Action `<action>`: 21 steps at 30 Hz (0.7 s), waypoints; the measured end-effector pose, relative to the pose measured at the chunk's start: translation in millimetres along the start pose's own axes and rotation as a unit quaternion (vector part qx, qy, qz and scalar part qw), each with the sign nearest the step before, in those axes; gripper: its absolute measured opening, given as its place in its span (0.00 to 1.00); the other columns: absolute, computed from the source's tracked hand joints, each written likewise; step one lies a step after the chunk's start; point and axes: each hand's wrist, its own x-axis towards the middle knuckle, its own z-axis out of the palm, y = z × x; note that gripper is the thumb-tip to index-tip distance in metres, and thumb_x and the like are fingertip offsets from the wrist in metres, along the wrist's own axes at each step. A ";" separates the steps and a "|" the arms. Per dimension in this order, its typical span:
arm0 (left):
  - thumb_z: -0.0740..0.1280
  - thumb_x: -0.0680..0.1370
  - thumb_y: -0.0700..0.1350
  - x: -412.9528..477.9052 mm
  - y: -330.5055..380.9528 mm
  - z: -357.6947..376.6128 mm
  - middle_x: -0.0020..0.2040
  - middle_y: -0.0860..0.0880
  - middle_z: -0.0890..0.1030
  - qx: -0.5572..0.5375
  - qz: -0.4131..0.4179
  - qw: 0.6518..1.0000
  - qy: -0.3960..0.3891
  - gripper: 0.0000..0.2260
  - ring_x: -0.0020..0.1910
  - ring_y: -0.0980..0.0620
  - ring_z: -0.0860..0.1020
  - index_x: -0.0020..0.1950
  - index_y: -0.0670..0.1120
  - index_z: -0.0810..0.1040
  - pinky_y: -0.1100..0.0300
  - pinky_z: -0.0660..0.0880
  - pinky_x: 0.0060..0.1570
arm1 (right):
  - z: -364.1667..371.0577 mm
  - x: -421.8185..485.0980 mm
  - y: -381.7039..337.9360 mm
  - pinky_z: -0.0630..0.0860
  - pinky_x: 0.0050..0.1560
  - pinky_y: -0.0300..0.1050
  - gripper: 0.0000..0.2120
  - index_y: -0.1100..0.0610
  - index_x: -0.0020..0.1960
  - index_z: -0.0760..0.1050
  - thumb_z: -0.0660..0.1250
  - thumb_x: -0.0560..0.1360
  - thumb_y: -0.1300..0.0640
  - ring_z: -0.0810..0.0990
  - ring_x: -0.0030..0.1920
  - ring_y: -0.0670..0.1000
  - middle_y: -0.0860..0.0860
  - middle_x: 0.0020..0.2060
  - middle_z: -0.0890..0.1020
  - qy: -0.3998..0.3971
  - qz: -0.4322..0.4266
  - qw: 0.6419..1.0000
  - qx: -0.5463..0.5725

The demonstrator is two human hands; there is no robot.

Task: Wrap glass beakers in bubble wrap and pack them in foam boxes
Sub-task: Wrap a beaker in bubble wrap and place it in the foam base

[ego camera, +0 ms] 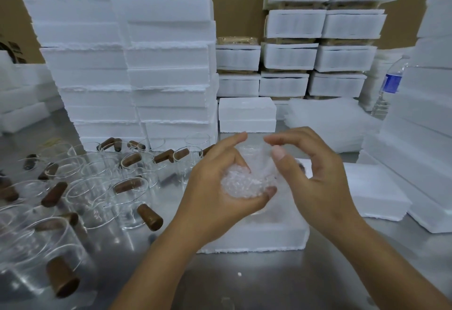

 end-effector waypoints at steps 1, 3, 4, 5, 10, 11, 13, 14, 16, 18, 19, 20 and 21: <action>0.75 0.63 0.57 -0.2 -0.8 -0.5 0.66 0.59 0.73 -0.004 0.000 1.000 -0.008 0.14 0.65 0.63 0.69 0.40 0.52 0.74 0.74 0.65 0.58 | 0.6 -0.7 1.1 0.70 0.53 0.30 0.06 0.39 0.50 0.74 0.61 0.74 0.45 0.75 0.54 0.37 0.34 0.47 0.78 -0.010 -0.025 1.000 -0.013; 0.72 0.64 0.57 -1.1 -1.6 -0.2 0.66 0.56 0.73 -0.017 0.010 1.000 -0.024 0.13 0.66 0.61 0.70 0.39 0.50 0.76 0.71 0.66 0.60 | 3.2 -2.4 4.5 0.72 0.57 0.43 0.10 0.41 0.52 0.75 0.57 0.76 0.45 0.74 0.56 0.39 0.34 0.49 0.78 -0.038 -0.061 0.997 -0.042; 0.72 0.64 0.57 -1.5 -1.7 0.4 0.66 0.55 0.73 -0.022 0.014 0.999 -0.029 0.14 0.66 0.62 0.70 0.40 0.49 0.77 0.71 0.66 0.60 | 4.9 -3.7 5.9 0.71 0.58 0.48 0.11 0.42 0.53 0.75 0.56 0.77 0.44 0.73 0.57 0.40 0.34 0.50 0.78 -0.050 -0.076 0.994 -0.053; 0.72 0.64 0.57 -1.6 -2.1 1.1 0.65 0.55 0.72 -0.026 0.015 0.999 -0.030 0.15 0.65 0.62 0.70 0.43 0.48 0.78 0.72 0.66 0.59 | 6.2 -4.8 7.4 0.70 0.59 0.51 0.12 0.42 0.53 0.75 0.55 0.78 0.42 0.73 0.58 0.40 0.33 0.50 0.77 -0.060 -0.089 0.992 -0.059; 0.76 0.58 0.56 -1.8 -4.9 0.7 0.60 0.65 0.67 -0.089 -0.042 0.995 -0.013 0.29 0.55 0.54 0.77 0.51 0.63 0.62 0.65 0.75 0.45 | 7.9 -5.8 8.6 0.69 0.59 0.52 0.28 0.49 0.42 0.80 0.46 0.79 0.37 0.70 0.60 0.41 0.36 0.41 0.79 -0.113 -0.090 0.987 -0.073; 0.77 0.58 0.55 -1.8 -5.9 0.1 0.60 0.67 0.67 -0.094 -0.043 0.995 -0.015 0.31 0.54 0.54 0.77 0.52 0.65 0.61 0.64 0.77 0.44 | 8.4 -6.1 7.5 0.69 0.59 0.52 0.28 0.48 0.40 0.78 0.45 0.78 0.35 0.70 0.60 0.42 0.38 0.40 0.79 -0.134 -0.084 0.983 -0.088; 0.78 0.57 0.54 -2.1 -7.7 -2.0 0.61 0.67 0.67 -0.087 -0.034 0.995 -0.019 0.33 0.55 0.54 0.77 0.53 0.68 0.61 0.62 0.78 0.44 | 9.8 -6.0 3.9 0.68 0.59 0.52 0.26 0.42 0.38 0.72 0.41 0.76 0.32 0.67 0.63 0.44 0.37 0.36 0.77 -0.189 -0.065 0.972 -0.123; 0.78 0.58 0.53 -2.3 -8.4 -3.3 0.62 0.67 0.67 -0.081 -0.025 0.996 -0.023 0.33 0.55 0.54 0.77 0.53 0.68 0.61 0.61 0.79 0.44 | 9.9 -5.7 2.8 0.67 0.60 0.53 0.25 0.41 0.37 0.70 0.40 0.75 0.31 0.65 0.63 0.44 0.36 0.33 0.74 -0.213 -0.066 0.964 -0.143; 0.78 0.58 0.52 -2.6 -9.6 -4.4 0.61 0.68 0.68 -0.070 -0.005 0.997 -0.032 0.34 0.55 0.54 0.77 0.54 0.69 0.60 0.58 0.80 0.45 | 9.1 -4.4 2.5 0.63 0.64 0.55 0.26 0.40 0.34 0.67 0.36 0.74 0.31 0.63 0.62 0.42 0.34 0.32 0.71 -0.243 -0.079 0.948 -0.188; 0.78 0.59 0.51 -2.4 -8.4 -3.6 0.58 0.68 0.69 -0.063 0.002 0.997 -0.032 0.35 0.54 0.54 0.78 0.55 0.69 0.60 0.55 0.80 0.46 | 8.5 -3.8 2.7 0.57 0.68 0.58 0.28 0.39 0.34 0.68 0.34 0.72 0.29 0.63 0.61 0.38 0.31 0.36 0.71 -0.249 -0.073 0.947 -0.188; 0.78 0.59 0.51 -2.0 -6.6 -3.0 0.56 0.67 0.70 -0.071 -0.007 0.997 -0.028 0.33 0.54 0.53 0.78 0.55 0.67 0.61 0.54 0.80 0.46 | 7.8 -3.9 2.2 0.58 0.69 0.56 0.30 0.39 0.36 0.72 0.35 0.72 0.28 0.65 0.60 0.36 0.31 0.39 0.72 -0.232 -0.052 0.960 -0.147; 0.77 0.59 0.52 -1.2 -5.6 -3.0 0.55 0.65 0.71 -0.085 -0.021 0.996 -0.023 0.31 0.54 0.52 0.78 0.55 0.65 0.63 0.52 0.80 0.47 | 8.0 -3.5 1.5 0.61 0.68 0.52 0.32 0.39 0.39 0.77 0.38 0.71 0.27 0.67 0.59 0.35 0.33 0.44 0.74 -0.197 -0.019 0.977 -0.076; 0.77 0.60 0.53 -0.1 -6.0 -4.1 0.55 0.62 0.73 -0.099 -0.038 0.994 -0.016 0.28 0.54 0.52 0.78 0.54 0.63 0.65 0.52 0.79 0.49 | 7.9 -2.2 1.6 0.64 0.65 0.47 0.30 0.39 0.42 0.79 0.41 0.72 0.27 0.71 0.59 0.37 0.36 0.48 0.77 -0.148 0.012 0.989 0.004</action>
